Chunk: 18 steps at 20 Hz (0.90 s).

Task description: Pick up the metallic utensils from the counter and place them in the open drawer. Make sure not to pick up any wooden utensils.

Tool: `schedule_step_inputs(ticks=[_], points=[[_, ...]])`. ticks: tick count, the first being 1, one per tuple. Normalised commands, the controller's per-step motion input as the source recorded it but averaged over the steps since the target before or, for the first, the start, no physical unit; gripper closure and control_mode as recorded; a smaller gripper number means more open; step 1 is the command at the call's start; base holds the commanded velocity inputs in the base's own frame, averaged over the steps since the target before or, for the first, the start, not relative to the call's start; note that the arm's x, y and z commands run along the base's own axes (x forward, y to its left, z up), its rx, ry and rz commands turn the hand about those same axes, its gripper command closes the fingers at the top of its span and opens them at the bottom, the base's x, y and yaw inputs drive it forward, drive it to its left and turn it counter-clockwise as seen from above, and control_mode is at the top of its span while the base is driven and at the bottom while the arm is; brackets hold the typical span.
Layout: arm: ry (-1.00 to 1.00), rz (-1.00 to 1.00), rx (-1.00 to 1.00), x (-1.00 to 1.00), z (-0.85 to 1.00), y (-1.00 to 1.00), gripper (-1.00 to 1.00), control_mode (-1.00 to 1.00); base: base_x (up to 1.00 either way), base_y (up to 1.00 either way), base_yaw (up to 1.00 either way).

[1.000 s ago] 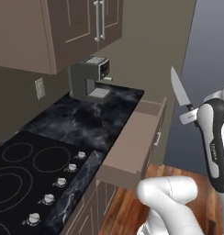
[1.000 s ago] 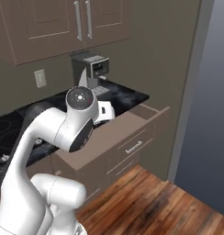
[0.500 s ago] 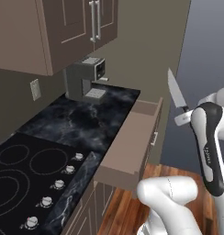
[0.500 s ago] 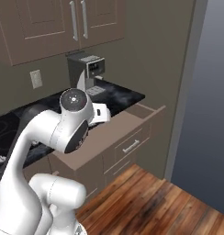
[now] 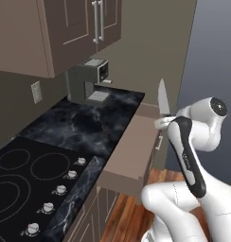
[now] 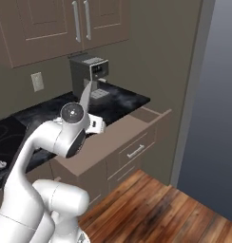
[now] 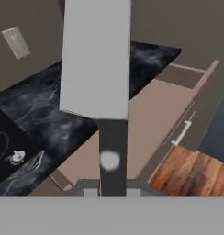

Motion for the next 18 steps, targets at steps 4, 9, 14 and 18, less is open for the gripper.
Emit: schedule_step_inputs(ticks=[4, 9, 14, 18], points=[[0.09, -0.39, 0.38, 0.55, -0.66, 0.24, 1.0, -1.0, 0.0, 0.0, 0.0], [0.31, -0.25, 0.4, 0.55, -0.41, 0.12, 1.0, -1.0, 0.0, 0.0, 0.0], [0.37, -0.16, 0.26, 0.85, -0.68, 0.02, 1.0, -1.0, 0.0, 0.0, 0.0], [0.07, 0.0, 0.24, 0.84, -0.69, 0.0, 1.0, -1.0, 0.0, 0.0, 0.0]])
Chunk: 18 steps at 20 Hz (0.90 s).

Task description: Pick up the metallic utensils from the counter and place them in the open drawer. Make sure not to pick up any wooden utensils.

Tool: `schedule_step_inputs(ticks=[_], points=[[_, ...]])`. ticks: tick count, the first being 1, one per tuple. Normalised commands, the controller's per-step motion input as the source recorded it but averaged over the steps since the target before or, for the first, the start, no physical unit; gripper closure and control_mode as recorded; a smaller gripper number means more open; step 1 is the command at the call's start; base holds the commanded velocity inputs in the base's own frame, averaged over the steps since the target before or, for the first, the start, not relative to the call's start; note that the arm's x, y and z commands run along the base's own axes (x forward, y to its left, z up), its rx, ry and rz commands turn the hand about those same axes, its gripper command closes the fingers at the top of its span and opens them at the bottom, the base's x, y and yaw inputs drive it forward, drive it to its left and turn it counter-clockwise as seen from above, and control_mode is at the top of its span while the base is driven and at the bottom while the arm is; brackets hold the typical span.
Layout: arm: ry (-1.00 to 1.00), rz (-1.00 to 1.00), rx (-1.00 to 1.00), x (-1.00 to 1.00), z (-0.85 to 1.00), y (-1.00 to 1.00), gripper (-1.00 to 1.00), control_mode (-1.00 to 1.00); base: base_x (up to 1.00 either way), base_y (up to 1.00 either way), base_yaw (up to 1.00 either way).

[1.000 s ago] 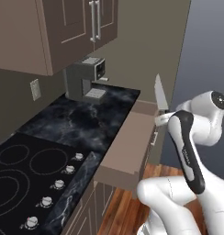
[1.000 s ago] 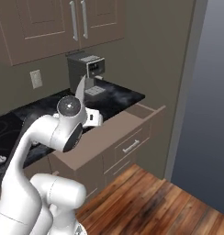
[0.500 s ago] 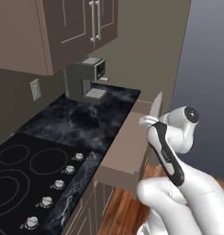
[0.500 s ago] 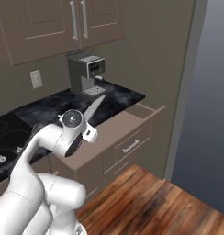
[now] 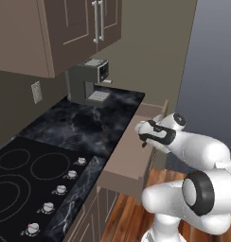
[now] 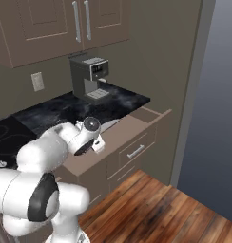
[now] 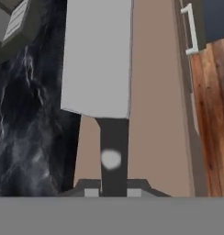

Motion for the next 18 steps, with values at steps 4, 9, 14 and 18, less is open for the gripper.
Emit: schedule_step_inputs(ticks=[4, 9, 14, 18], points=[[0.03, 0.0, 0.27, 0.93, -0.64, -0.02, 1.0, -1.0, 0.0, 0.0, 0.0], [0.05, 0.0, 0.21, 0.92, -0.64, 0.0, 1.0, -1.0, 0.0, 0.0, 0.0], [-0.02, 0.0, 0.01, 0.56, -0.43, 0.0, 1.0, -1.0, 0.0, 0.0, 0.0], [0.03, 0.0, 0.0, 0.59, -0.31, 0.0, 1.0, -1.0, 0.0, 0.0, 0.0]])
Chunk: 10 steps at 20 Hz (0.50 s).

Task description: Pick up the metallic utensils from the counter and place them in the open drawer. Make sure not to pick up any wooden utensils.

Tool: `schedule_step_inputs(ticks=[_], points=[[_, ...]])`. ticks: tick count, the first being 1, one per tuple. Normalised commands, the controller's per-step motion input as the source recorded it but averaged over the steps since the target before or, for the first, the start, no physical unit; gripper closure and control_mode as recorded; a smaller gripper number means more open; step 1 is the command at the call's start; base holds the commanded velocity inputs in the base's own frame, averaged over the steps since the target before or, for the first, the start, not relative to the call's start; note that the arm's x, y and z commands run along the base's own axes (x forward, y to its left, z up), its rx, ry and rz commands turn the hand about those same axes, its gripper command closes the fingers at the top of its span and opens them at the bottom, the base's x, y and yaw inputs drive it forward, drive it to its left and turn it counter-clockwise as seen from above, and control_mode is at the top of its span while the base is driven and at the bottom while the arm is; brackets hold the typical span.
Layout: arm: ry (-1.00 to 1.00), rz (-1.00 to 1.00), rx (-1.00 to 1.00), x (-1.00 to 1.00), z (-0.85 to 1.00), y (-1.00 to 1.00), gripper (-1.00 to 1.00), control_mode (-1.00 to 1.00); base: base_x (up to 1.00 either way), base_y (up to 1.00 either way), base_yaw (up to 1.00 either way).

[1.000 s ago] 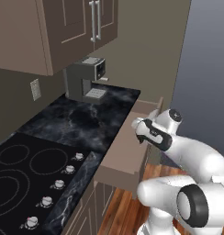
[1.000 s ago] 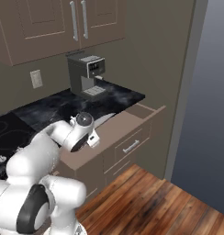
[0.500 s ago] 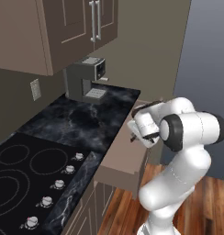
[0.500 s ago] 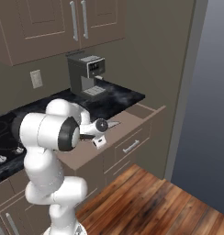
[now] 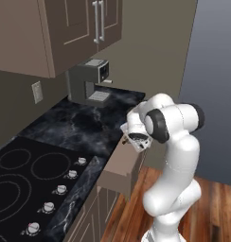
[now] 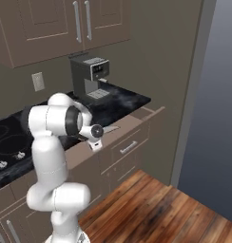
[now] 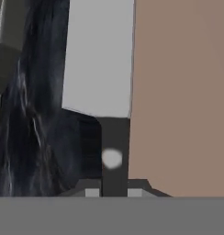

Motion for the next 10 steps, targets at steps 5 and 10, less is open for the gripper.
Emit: schedule_step_inputs(ticks=[5, 10], points=[[0.17, 0.02, 0.03, 0.45, -0.42, -0.34, 1.0, -1.0, 0.0, 0.0, 0.0], [0.1, 0.0, 0.15, -0.12, -0.73, -1.0, 1.0, -1.0, 0.0, 0.0, 0.0]])
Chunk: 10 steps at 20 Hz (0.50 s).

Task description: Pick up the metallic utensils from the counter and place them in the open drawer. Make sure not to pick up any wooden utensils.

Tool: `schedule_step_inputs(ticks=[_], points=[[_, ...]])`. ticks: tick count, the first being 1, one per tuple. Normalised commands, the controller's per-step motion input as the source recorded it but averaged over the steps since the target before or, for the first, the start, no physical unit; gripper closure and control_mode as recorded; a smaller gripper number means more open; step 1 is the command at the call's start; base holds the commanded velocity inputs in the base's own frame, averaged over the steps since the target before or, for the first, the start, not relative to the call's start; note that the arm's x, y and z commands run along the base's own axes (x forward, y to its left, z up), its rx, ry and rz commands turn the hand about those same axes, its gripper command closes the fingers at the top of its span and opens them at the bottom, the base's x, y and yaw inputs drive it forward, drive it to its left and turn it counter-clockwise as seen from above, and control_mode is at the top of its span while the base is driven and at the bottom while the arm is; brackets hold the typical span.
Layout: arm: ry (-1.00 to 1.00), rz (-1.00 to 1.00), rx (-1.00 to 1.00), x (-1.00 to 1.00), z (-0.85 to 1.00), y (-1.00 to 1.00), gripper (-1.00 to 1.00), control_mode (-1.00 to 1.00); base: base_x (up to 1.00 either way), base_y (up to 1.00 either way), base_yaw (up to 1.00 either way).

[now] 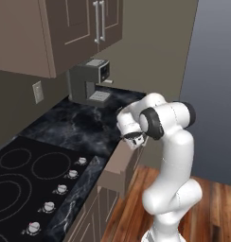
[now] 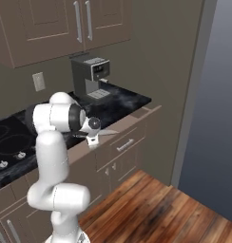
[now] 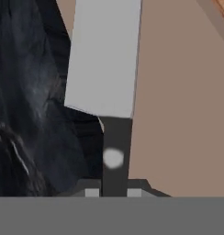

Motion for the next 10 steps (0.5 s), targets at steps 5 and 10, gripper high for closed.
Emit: schedule_step_inputs(ticks=[5, 10], points=[[0.05, 0.0, 0.2, -0.42, -0.82, -1.0, 1.0, -1.0, 0.0, 0.0, 0.0], [-0.02, 0.0, 0.28, -0.7, -0.8, -1.0, 1.0, -1.0, 0.0, 0.0, 0.0]])
